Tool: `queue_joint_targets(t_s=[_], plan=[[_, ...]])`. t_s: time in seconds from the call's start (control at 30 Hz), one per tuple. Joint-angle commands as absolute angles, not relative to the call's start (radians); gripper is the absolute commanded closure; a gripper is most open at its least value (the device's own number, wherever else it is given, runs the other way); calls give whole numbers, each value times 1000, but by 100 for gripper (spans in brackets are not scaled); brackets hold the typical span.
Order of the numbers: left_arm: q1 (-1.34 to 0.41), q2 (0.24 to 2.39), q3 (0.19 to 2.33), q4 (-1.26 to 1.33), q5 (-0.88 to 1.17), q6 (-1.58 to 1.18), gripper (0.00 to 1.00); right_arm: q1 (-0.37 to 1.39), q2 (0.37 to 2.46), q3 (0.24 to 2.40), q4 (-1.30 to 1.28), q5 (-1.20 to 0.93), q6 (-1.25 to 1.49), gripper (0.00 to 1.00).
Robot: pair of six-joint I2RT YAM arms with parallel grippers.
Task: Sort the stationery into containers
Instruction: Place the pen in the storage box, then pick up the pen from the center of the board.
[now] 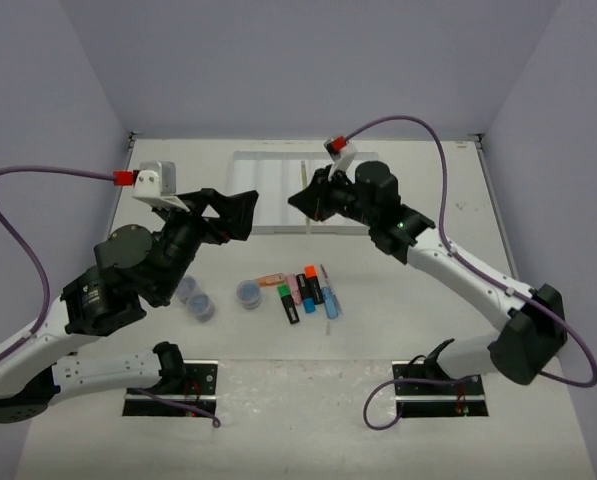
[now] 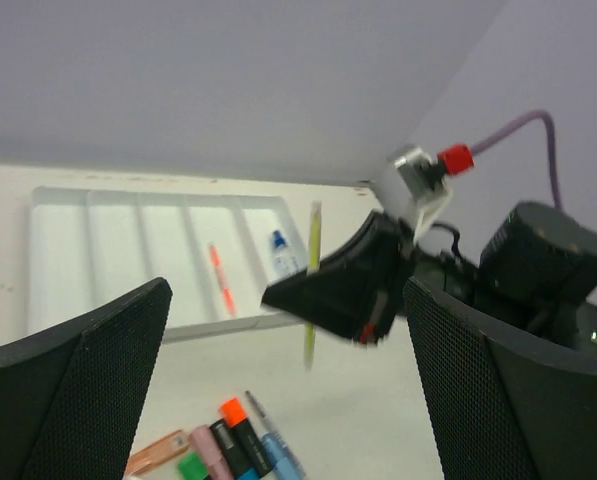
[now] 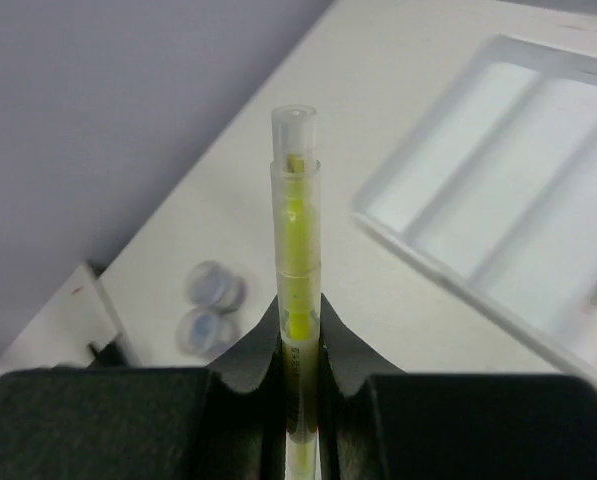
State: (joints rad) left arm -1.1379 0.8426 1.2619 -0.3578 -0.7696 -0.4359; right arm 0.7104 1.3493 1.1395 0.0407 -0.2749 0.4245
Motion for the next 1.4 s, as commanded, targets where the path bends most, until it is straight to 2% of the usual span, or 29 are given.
queue_joint_targets(t_s=[0.0, 0.23, 0.4, 0.53, 0.73, 0.77, 0.9, 1.07, 1.17, 1.3, 1.37], plan=[[-1138, 841, 1253, -576, -861, -487, 0, 567, 1592, 1430, -276, -66, 441, 100], [-1138, 724, 1084, -583, -723, -413, 0, 467, 2106, 1933, -555, 78, 398, 100], [-1138, 683, 997, -562, -748, -386, 0, 455, 2267, 2062, -635, 117, 402, 97], [-1138, 680, 959, -554, -770, -387, 0, 454, 2247, 2003, -606, 133, 403, 74], [-1138, 698, 966, -571, -767, -397, 0, 454, 2194, 2005, -631, 140, 392, 47], [-1138, 697, 969, -575, -772, -400, 0, 454, 2178, 2004, -637, 140, 388, 47], [-1138, 702, 993, -607, -810, -437, 0, 465, 2057, 1915, -648, 126, 375, 53], [-1138, 720, 1027, -692, -869, -518, 0, 549, 1734, 1543, -551, 90, 371, 64], [-1138, 722, 1022, -724, -868, -535, 0, 608, 1587, 1326, -519, 104, 394, 66], [-1138, 723, 1012, -727, -860, -521, 0, 671, 1533, 1201, -518, 136, 426, 67], [-1138, 727, 1012, -730, -852, -513, 0, 700, 1535, 1155, -512, 140, 440, 70]])
